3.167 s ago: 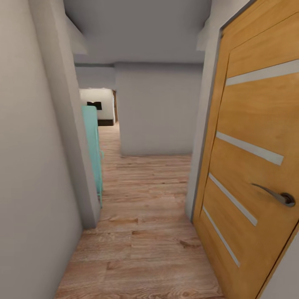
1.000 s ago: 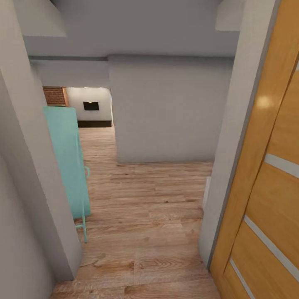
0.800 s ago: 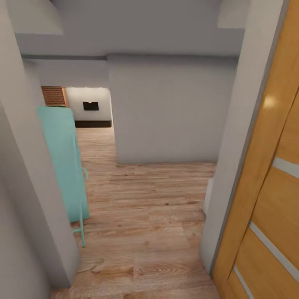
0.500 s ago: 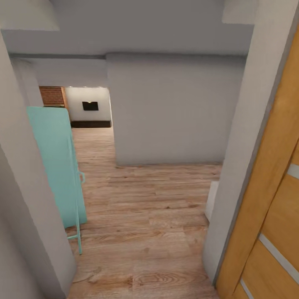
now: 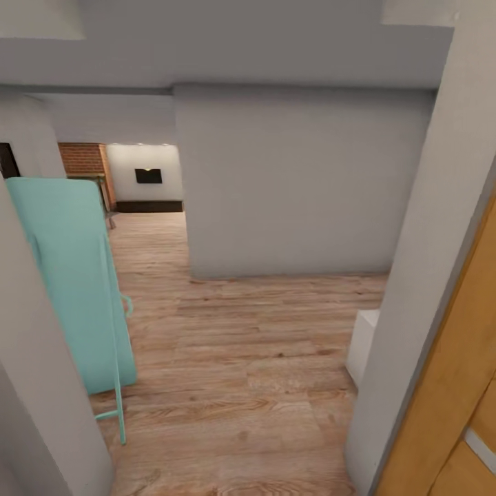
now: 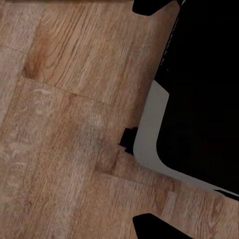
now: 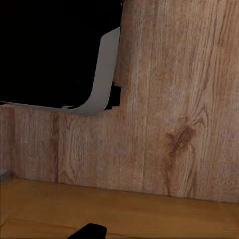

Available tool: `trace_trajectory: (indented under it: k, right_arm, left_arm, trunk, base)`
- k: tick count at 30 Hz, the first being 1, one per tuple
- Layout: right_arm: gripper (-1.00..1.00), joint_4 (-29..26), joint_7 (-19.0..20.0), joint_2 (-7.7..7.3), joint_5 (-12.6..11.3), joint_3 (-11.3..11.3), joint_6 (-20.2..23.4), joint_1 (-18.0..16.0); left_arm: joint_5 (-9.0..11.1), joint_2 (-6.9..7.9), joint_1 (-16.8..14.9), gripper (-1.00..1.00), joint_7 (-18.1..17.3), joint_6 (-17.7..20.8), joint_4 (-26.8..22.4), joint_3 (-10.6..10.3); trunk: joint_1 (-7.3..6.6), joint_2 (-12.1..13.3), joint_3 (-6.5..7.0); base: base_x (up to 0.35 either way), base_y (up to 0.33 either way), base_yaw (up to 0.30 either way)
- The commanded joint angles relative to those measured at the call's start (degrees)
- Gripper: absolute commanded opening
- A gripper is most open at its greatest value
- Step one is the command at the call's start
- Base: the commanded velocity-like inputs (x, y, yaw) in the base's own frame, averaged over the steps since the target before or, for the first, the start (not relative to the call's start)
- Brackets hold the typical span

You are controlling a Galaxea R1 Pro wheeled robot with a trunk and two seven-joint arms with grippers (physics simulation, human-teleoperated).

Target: Move the two storage containers from the living room to the garage. In the garage, place one container on the floor and stack the other container on top of it (either order is fine).

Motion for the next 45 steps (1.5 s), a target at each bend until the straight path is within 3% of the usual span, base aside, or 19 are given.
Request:
trace_trajectory:
  k: [1,11,45]
  right_arm:
    - [1.0,0.2,0.0,0.05,-0.6,0.5,-0.3,-0.1]
    - [1.0,0.2,-0.1,-0.05,-0.6,0.4,-0.4,-0.1]
    - [1.0,0.1,-0.1,-0.22,-0.6,0.5,-0.4,-0.1]
  left_arm:
    - [0.3,0.0,0.0,1.0,0.0,0.0,0.0,-0.1]
    - [0.3,0.0,0.0,1.0,0.0,0.0,0.0,-0.1]
    - [0.3,0.0,0.0,1.0,0.0,-0.2,0.0,-0.1]
  trunk:
    - [0.04,0.0,-0.08]
    - [0.04,0.0,-0.08]
    - [0.04,0.0,-0.08]
  base:
    - [0.322,0.0,0.0]
    - [0.322,0.0,0.149]
    - [0.322,0.0,0.003]
